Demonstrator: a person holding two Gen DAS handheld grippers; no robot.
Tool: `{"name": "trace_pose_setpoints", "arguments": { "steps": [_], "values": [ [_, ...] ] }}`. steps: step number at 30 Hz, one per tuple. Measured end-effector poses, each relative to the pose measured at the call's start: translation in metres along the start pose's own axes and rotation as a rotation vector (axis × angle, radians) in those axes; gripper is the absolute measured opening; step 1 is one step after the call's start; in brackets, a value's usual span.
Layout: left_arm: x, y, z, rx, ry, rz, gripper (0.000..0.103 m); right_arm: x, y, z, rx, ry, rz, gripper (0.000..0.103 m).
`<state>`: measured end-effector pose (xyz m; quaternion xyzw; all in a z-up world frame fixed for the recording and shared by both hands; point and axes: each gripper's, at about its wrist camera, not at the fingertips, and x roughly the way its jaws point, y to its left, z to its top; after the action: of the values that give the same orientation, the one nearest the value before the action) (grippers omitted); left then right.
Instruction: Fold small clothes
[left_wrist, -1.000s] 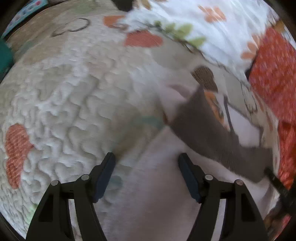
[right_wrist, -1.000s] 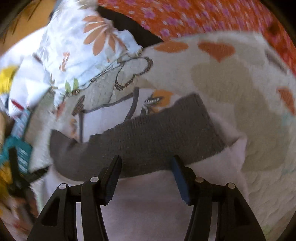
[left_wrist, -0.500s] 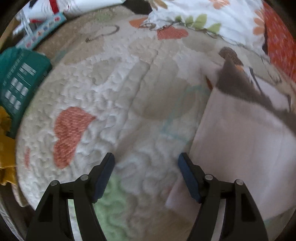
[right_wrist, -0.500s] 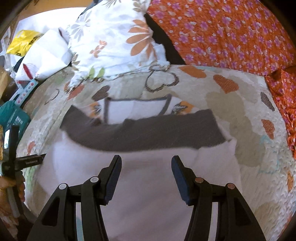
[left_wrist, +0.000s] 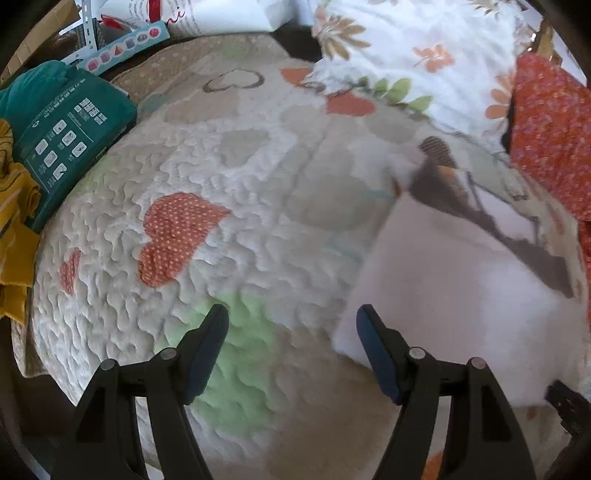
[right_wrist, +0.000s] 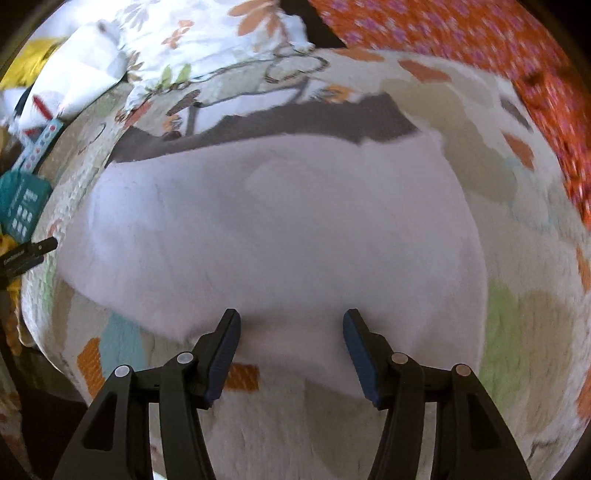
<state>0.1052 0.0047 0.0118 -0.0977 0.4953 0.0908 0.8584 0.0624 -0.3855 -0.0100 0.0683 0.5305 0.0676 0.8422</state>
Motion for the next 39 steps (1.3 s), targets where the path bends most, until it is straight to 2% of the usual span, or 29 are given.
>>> {"name": "trace_pose_setpoints", "arguments": {
  "steps": [2, 6, 9, 10, 11, 13, 19, 22, 23, 26, 30, 32, 35, 37, 39],
  "values": [
    [-0.009, -0.005, -0.008, -0.005, -0.01, -0.033, 0.071, -0.009, 0.0, -0.002, 0.02, -0.022, 0.013, 0.062],
    [-0.02, -0.011, -0.027, -0.036, -0.007, -0.11, 0.071, -0.035, 0.015, 0.005, 0.003, -0.139, 0.037, 0.062],
    [-0.016, -0.016, -0.03, -0.032, 0.023, -0.123, 0.071, -0.044, 0.037, 0.019, -0.029, -0.212, 0.065, 0.062],
    [-0.016, -0.017, -0.028, -0.03, 0.021, -0.124, 0.071, -0.043, 0.047, 0.025, -0.039, -0.229, 0.075, 0.061],
    [-0.016, -0.018, -0.027, -0.027, 0.009, -0.118, 0.071, -0.04, 0.055, 0.032, -0.05, -0.238, 0.079, 0.053],
    [-0.014, -0.018, -0.025, -0.021, -0.002, -0.097, 0.071, -0.026, 0.076, 0.048, -0.085, -0.242, 0.078, 0.041],
    [-0.004, -0.01, -0.019, -0.032, 0.015, -0.103, 0.071, 0.032, 0.131, 0.087, -0.167, -0.219, 0.079, 0.04],
    [0.001, -0.003, -0.016, -0.053, 0.035, -0.107, 0.071, 0.075, 0.14, 0.1, -0.18, -0.12, 0.075, 0.04],
    [0.004, -0.001, -0.015, -0.065, 0.045, -0.109, 0.071, 0.086, 0.142, 0.102, -0.191, -0.114, 0.066, 0.041],
    [0.008, 0.003, -0.014, -0.086, 0.062, -0.116, 0.071, 0.087, 0.149, 0.103, -0.234, -0.142, 0.05, 0.046],
    [0.01, 0.003, -0.012, -0.106, 0.066, -0.128, 0.072, 0.075, 0.154, 0.1, -0.248, -0.168, 0.014, 0.047],
    [0.007, 0.006, -0.012, -0.119, 0.053, -0.126, 0.072, 0.061, 0.156, 0.1, -0.22, -0.217, 0.025, 0.047],
    [0.006, 0.01, -0.013, -0.121, 0.04, -0.105, 0.073, 0.038, 0.171, 0.095, -0.248, -0.286, 0.074, 0.047],
    [0.007, 0.014, -0.013, -0.129, 0.047, -0.102, 0.073, 0.037, 0.186, 0.091, -0.29, -0.271, 0.123, 0.047],
    [0.009, 0.015, -0.013, -0.133, 0.053, -0.098, 0.073, 0.053, 0.196, 0.085, -0.321, -0.215, 0.128, 0.047]
  ]
}}
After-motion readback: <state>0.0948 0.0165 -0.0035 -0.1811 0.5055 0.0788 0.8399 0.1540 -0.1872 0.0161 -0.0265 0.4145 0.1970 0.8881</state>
